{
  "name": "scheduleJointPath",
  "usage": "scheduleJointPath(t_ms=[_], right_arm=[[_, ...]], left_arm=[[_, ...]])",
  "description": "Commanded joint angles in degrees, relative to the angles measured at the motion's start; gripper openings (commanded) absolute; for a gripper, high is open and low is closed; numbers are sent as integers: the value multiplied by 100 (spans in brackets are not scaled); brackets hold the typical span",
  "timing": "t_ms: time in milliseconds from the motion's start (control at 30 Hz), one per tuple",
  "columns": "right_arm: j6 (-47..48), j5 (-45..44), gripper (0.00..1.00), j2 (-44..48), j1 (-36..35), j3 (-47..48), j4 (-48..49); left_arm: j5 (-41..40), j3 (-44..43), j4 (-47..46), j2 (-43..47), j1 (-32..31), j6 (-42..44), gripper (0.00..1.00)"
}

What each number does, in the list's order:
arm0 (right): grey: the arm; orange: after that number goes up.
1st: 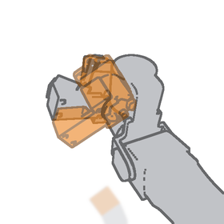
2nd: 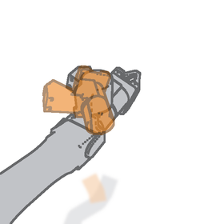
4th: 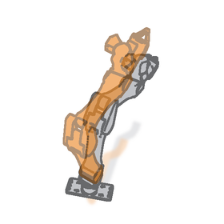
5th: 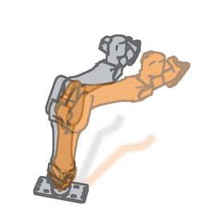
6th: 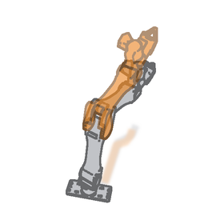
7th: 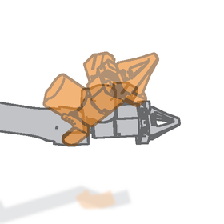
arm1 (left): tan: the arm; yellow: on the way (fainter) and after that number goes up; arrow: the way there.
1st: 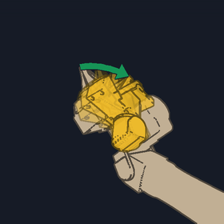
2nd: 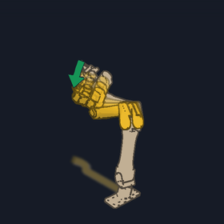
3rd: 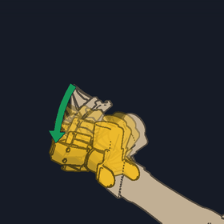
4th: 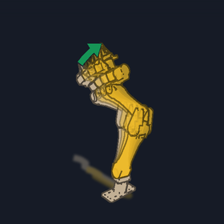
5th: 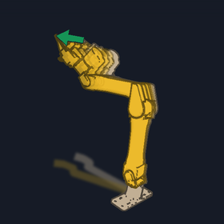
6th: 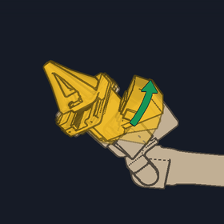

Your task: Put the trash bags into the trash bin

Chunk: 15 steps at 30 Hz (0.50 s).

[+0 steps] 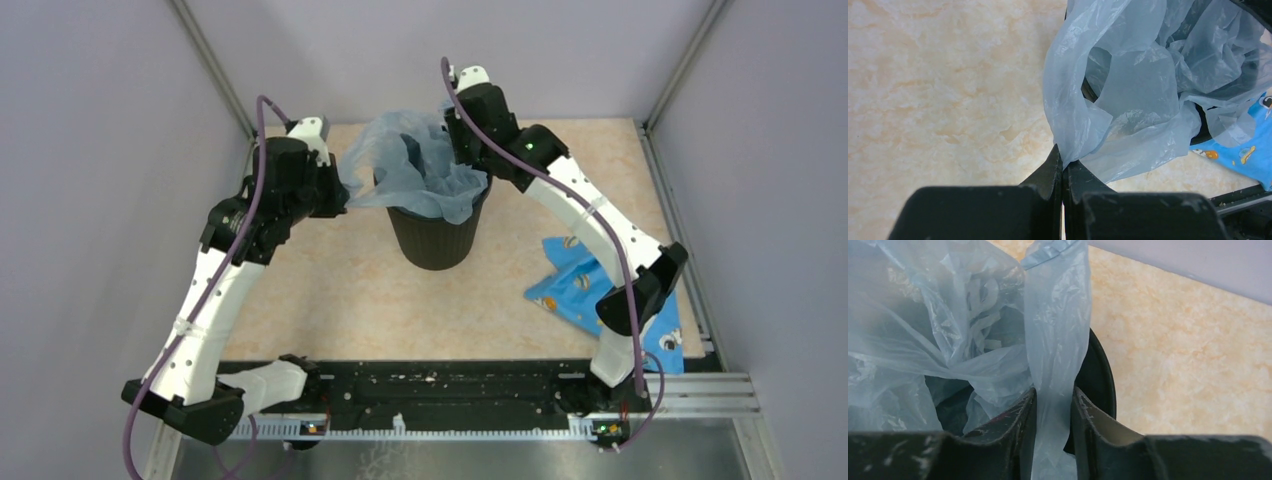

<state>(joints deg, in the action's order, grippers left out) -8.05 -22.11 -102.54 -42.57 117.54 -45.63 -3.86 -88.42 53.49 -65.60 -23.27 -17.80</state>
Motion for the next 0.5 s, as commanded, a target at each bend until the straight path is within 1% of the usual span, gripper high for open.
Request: scheduleJointPath(t_ms=[0, 100, 133, 267, 467], right_arm=[[-208, -269, 22, 574, 8, -168, 129], [-269, -327, 4, 781, 4, -210, 57], [-297, -384, 0, 826, 5, -189, -3], [-446, -595, 0, 1131, 41, -335, -218], [-792, -389, 0, 1946, 234, -1430, -82]], left_arm=[[-97, 12, -15, 151, 23, 114, 0], [-136, 28, 24, 126, 28, 148, 0], [-166, 39, 47, 122, 24, 154, 0], [-412, 196, 156, 165, 22, 164, 0], [-223, 708, 158, 222, 24, 31, 0]])
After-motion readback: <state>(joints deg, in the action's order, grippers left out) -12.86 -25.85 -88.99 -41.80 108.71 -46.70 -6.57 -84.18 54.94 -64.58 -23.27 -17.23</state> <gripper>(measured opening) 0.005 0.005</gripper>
